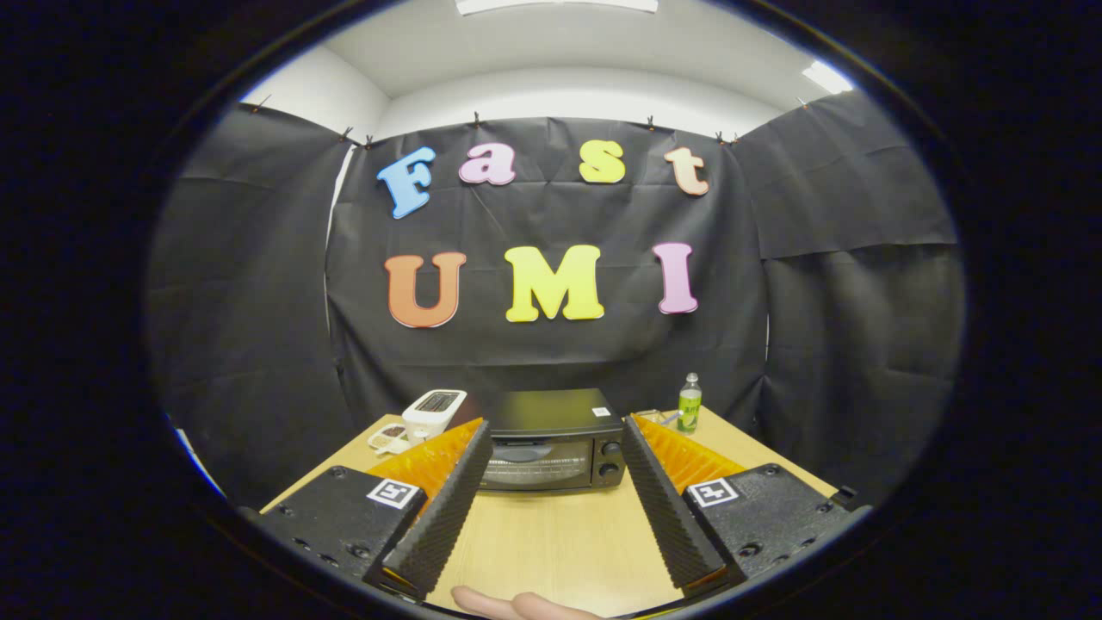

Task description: Open the toaster oven, put the food inside, and close the toaster oven door.

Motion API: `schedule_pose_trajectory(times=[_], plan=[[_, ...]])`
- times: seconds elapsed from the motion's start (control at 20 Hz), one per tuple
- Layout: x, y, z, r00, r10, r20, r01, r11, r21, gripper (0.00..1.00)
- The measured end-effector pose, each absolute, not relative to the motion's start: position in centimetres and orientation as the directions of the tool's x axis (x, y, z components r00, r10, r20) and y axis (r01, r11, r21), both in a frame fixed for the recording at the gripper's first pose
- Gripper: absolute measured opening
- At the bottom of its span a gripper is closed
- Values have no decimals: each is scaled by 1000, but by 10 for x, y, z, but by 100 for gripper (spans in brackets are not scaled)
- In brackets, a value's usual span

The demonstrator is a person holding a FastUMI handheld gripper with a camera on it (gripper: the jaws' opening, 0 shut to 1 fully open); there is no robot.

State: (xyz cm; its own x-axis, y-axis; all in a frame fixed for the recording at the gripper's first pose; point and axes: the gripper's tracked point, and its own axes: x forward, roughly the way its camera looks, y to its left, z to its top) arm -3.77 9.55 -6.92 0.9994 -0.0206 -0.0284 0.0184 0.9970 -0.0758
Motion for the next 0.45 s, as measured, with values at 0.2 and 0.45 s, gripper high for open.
schedule_pose_trajectory(times=[0.2,0.45], plan=[[-43,95,-70,1000,-7,-23,5,997,-79,98],[-43,96,-75,1000,2,-28,-4,997,-75,98]])
